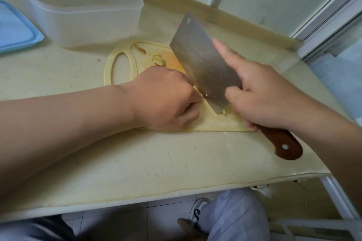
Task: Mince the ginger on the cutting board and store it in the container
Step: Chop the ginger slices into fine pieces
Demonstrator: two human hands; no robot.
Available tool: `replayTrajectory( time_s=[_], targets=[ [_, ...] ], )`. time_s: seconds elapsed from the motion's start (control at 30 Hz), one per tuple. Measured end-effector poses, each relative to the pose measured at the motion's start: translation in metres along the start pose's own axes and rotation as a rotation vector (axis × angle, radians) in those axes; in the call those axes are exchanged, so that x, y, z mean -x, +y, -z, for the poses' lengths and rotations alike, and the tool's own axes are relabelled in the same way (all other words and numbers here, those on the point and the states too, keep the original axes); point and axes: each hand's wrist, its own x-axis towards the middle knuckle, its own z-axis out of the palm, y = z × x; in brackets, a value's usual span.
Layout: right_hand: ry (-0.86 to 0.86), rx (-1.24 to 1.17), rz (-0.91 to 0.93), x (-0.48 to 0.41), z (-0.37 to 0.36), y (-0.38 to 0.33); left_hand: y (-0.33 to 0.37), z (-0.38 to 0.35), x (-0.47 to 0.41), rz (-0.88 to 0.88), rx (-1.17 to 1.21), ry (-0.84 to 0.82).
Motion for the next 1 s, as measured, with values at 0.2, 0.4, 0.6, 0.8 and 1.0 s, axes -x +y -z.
replayTrajectory(
  time_s=[0.2, 0.4, 0.6, 0.8, 1.0],
  targets=[
    [-0.011, -0.052, -0.05, -0.028, 0.0, -0.006, 0.0, 0.003, 0.001, -0.01, 0.035, 0.011],
    [-0.015, 0.012, -0.029, -0.027, -0.001, -0.015, 0.0, 0.006, 0.002, 0.006, 0.057, 0.0],
    [0.049, -0.082, -0.037, -0.02, -0.005, -0.009, 0.001, 0.007, 0.002, 0.016, 0.046, -0.017],
    [0.093, -0.056, -0.008, -0.001, -0.007, 0.002, 0.0, 0.004, 0.003, 0.019, 0.042, -0.008],
    [0.002, -0.017, -0.016, -0.005, 0.001, -0.002, -0.002, 0.004, 0.002, 0.041, 0.105, 0.071]
  ],
)
